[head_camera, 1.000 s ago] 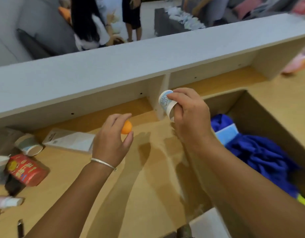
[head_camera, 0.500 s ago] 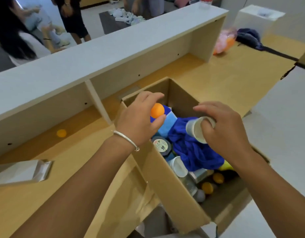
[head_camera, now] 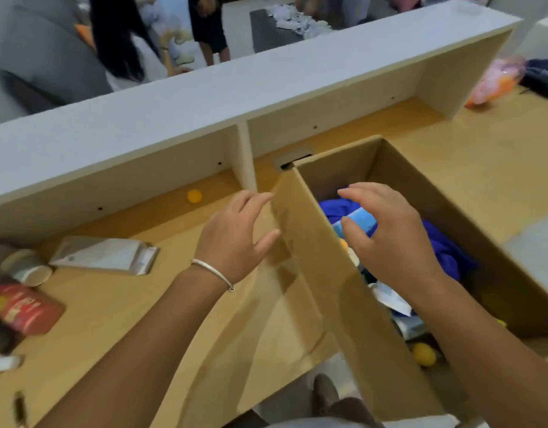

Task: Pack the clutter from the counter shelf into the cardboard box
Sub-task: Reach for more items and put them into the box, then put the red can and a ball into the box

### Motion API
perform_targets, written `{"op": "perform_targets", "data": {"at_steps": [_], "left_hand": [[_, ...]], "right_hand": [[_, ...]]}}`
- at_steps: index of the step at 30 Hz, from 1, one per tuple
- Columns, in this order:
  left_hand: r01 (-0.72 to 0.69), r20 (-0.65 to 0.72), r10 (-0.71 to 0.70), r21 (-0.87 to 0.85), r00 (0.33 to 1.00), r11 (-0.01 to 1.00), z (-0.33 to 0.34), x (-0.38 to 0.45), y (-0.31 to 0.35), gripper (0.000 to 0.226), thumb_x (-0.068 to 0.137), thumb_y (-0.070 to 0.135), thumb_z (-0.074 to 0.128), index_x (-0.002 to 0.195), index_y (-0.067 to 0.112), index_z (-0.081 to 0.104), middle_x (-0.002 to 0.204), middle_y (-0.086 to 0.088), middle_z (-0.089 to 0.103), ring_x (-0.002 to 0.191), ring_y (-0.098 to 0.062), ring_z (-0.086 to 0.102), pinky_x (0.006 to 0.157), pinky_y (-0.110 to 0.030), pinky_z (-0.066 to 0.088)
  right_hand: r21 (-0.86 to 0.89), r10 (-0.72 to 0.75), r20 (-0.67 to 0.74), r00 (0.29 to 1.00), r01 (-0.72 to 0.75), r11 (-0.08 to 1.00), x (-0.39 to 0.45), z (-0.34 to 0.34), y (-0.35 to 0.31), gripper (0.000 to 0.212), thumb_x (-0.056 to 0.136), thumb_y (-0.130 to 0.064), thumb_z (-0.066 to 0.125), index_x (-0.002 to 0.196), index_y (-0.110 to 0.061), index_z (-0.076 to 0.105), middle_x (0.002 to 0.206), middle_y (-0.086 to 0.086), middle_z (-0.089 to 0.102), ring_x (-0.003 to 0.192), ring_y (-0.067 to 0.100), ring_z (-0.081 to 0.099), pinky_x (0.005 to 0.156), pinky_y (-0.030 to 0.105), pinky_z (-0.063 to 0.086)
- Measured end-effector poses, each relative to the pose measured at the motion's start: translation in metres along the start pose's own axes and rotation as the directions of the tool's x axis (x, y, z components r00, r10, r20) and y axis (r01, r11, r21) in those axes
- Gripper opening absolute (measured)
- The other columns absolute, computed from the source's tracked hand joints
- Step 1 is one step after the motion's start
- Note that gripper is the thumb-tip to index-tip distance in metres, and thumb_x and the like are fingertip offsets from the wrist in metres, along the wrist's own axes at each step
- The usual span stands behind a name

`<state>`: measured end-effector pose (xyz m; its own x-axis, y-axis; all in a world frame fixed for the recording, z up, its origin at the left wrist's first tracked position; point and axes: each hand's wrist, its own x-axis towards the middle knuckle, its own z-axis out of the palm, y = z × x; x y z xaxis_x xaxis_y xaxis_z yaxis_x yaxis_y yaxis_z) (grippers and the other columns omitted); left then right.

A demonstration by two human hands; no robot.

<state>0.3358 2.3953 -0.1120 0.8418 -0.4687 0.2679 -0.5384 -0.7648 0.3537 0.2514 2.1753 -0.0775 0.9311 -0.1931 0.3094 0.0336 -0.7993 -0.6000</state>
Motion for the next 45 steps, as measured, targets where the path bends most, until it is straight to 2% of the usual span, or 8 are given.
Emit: {"op": "perform_targets", "data": {"at_steps": [9, 18, 23, 25, 30, 37, 41, 45], "left_hand": [[0.310, -0.043, -0.307, 0.123, 0.951, 0.943, -0.039, -0.093, -0.115, 0.062, 0.083, 0.048, 0.061, 0.137, 0.022, 0.047, 0.136, -0.004, 0.049, 0.123, -0.023, 0.048, 0.099, -0.042, 0.041], [0.604, -0.087, -0.600, 0.200, 0.795, 0.771, -0.066, -0.184, -0.212, 0.066, 0.081, 0.051, 0.062, 0.139, 0.026, 0.042, 0.143, -0.007, 0.042, 0.130, -0.026, 0.040, 0.103, -0.044, 0.036], [0.723, -0.101, -0.719, 0.185, 0.688, 0.666, -0.072, -0.217, -0.266, 0.065, 0.078, 0.047, 0.068, 0.134, 0.024, 0.047, 0.137, -0.009, 0.045, 0.125, -0.030, 0.042, 0.101, -0.051, 0.039], [0.748, -0.122, -0.740, 0.179, 0.661, 0.639, -0.070, -0.226, -0.287, 0.063, 0.076, 0.046, 0.070, 0.130, 0.021, 0.050, 0.132, -0.011, 0.047, 0.122, -0.031, 0.043, 0.098, -0.047, 0.042], [0.830, -0.122, -0.822, 0.124, 0.557, 0.544, -0.057, -0.234, -0.330, 0.075, 0.078, 0.048, 0.069, 0.141, 0.023, 0.038, 0.147, -0.011, 0.032, 0.136, -0.031, 0.028, 0.104, -0.050, 0.038], [0.871, -0.084, -0.867, 0.070, 0.491, 0.486, -0.036, -0.225, -0.366, 0.070, 0.082, 0.051, 0.063, 0.142, 0.033, 0.033, 0.154, -0.004, 0.016, 0.142, -0.030, 0.011, 0.103, -0.054, 0.035], [0.880, -0.070, -0.878, 0.070, 0.474, 0.470, -0.022, -0.219, -0.375, 0.069, 0.080, 0.047, 0.068, 0.141, 0.032, 0.039, 0.154, -0.006, 0.017, 0.140, -0.032, 0.013, 0.103, -0.055, 0.035], [0.886, -0.137, -0.875, 0.068, 0.464, 0.459, -0.013, -0.214, -0.377, 0.068, 0.076, 0.043, 0.075, 0.135, 0.026, 0.046, 0.151, -0.009, 0.024, 0.138, -0.033, 0.020, 0.098, -0.054, 0.040]], "right_hand": [[-0.074, -0.146, 0.340, 0.929, 0.181, 0.981, 0.025, 0.105, -0.083, 0.057, 0.083, -0.040, 0.058, 0.138, -0.030, 0.045, 0.136, -0.008, 0.047, 0.126, 0.011, 0.041, 0.105, 0.038, 0.039], [-0.159, -0.144, 0.500, 0.854, 0.254, 0.954, 0.058, 0.245, -0.115, 0.073, 0.082, -0.046, 0.065, 0.144, -0.035, 0.028, 0.146, -0.004, 0.034, 0.129, 0.019, 0.040, 0.101, 0.040, 0.042], [-0.182, -0.137, 0.546, 0.827, 0.277, 0.944, 0.081, 0.320, -0.112, 0.073, 0.080, -0.039, 0.069, 0.142, -0.026, 0.034, 0.144, 0.009, 0.037, 0.129, 0.028, 0.036, 0.101, 0.041, 0.037], [-0.191, -0.116, 0.549, 0.828, 0.260, 0.947, 0.088, 0.345, -0.111, 0.071, 0.080, -0.037, 0.069, 0.142, -0.026, 0.036, 0.146, 0.010, 0.035, 0.132, 0.030, 0.032, 0.102, 0.042, 0.036], [-0.183, -0.135, 0.543, 0.829, 0.273, 0.944, 0.105, 0.391, -0.109, 0.072, 0.078, -0.032, 0.073, 0.141, -0.020, 0.041, 0.144, 0.020, 0.036, 0.132, 0.039, 0.031, 0.102, 0.049, 0.035], [-0.242, -0.136, 0.557, 0.820, 0.317, 0.917, 0.120, 0.423, -0.096, 0.066, 0.081, -0.026, 0.070, 0.139, -0.011, 0.044, 0.142, 0.024, 0.038, 0.131, 0.042, 0.032, 0.104, 0.050, 0.035], [-0.299, -0.183, 0.531, 0.827, 0.386, 0.873, 0.126, 0.429, -0.093, 0.052, 0.078, -0.013, 0.067, 0.129, -0.006, 0.055, 0.131, 0.025, 0.047, 0.122, 0.044, 0.039, 0.103, 0.044, 0.029], [-0.351, -0.109, 0.497, 0.861, 0.315, 0.882, 0.131, 0.427, -0.098, 0.046, 0.077, -0.005, 0.061, 0.123, -0.008, 0.059, 0.125, 0.023, 0.048, 0.112, 0.044, 0.040, 0.093, 0.041, 0.034]]}}
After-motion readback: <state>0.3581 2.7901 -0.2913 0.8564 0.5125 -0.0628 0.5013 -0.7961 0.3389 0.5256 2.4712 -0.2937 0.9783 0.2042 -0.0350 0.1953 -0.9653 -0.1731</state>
